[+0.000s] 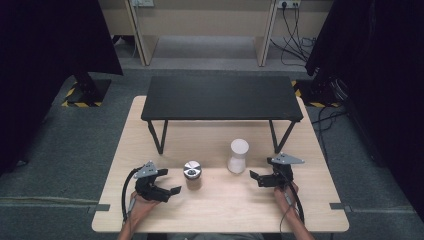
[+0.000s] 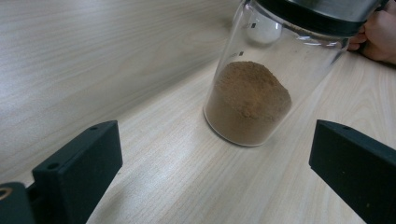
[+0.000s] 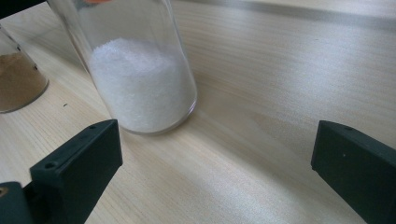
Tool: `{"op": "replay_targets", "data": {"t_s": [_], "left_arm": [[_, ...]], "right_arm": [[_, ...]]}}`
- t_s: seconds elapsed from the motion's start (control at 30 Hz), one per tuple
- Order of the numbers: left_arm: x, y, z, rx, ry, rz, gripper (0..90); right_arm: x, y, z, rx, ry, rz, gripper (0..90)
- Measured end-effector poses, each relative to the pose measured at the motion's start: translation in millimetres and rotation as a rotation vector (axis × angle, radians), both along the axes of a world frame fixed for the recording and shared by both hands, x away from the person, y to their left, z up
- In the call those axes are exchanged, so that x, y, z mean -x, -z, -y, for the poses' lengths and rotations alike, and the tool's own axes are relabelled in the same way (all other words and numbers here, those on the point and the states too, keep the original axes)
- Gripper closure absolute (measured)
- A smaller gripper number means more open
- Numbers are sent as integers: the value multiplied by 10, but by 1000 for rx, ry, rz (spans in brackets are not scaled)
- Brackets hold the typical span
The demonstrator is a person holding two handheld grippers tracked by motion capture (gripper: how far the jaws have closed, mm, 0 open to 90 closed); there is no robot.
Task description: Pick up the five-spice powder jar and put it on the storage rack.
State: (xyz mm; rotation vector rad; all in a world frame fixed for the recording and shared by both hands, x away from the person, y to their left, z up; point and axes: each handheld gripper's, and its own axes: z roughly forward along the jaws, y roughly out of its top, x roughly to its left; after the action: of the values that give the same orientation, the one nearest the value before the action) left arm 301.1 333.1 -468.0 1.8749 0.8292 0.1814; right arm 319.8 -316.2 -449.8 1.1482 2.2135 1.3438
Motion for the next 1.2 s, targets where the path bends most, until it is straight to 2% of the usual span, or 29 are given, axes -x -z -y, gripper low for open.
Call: {"op": "replay_targets", "data": {"t_s": [0.87, 1.2], "left_arm": [[0, 2, -2, 2, 2, 1, 16], [20, 0, 12, -4, 13, 18, 12]], "right_arm": [[-3, -2, -2, 1, -2, -1, 19], [-5, 4, 13, -8, 0, -3, 19]]}}
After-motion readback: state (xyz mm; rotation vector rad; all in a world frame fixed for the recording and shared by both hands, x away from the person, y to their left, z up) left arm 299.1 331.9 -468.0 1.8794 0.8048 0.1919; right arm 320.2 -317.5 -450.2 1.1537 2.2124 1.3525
